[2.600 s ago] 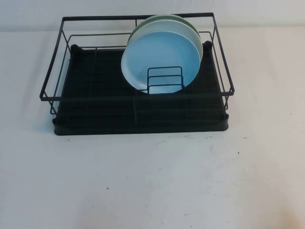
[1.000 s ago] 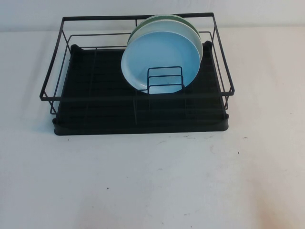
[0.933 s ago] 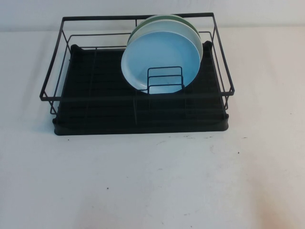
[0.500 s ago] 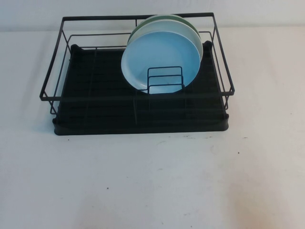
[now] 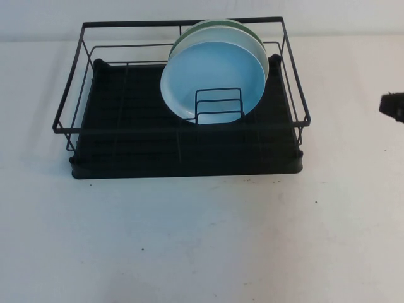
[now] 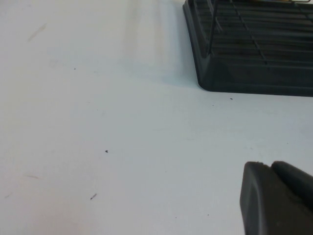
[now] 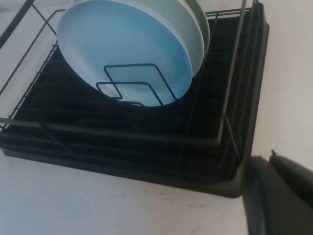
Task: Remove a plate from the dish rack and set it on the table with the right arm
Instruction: Grasp the plate from the shelf
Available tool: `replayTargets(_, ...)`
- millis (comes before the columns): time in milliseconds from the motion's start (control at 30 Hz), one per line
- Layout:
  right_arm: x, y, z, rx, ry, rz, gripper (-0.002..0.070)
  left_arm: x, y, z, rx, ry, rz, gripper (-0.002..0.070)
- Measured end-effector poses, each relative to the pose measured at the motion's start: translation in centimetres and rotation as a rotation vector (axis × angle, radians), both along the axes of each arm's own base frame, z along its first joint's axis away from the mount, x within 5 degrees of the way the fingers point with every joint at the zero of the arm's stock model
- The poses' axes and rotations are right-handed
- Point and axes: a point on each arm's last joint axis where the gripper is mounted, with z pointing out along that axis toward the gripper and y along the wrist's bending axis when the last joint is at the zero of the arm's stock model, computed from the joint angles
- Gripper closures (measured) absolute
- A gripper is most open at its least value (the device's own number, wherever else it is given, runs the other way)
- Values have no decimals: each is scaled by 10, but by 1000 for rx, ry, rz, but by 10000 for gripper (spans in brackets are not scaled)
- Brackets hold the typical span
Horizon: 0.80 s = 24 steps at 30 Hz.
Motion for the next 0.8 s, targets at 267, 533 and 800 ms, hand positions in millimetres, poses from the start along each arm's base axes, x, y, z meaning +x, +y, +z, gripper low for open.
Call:
replayTargets(267, 93, 37, -9, -76, 16, 153, 694, 0, 0, 0, 0, 0, 0, 679)
replayTargets(533, 151, 100, -17, -194, -44, 336, 694, 0, 0, 0, 0, 0, 0, 679)
replayTargets(800, 174, 132, -4, -292, -170, 502, 629, 0, 0, 0, 0, 0, 0, 679)
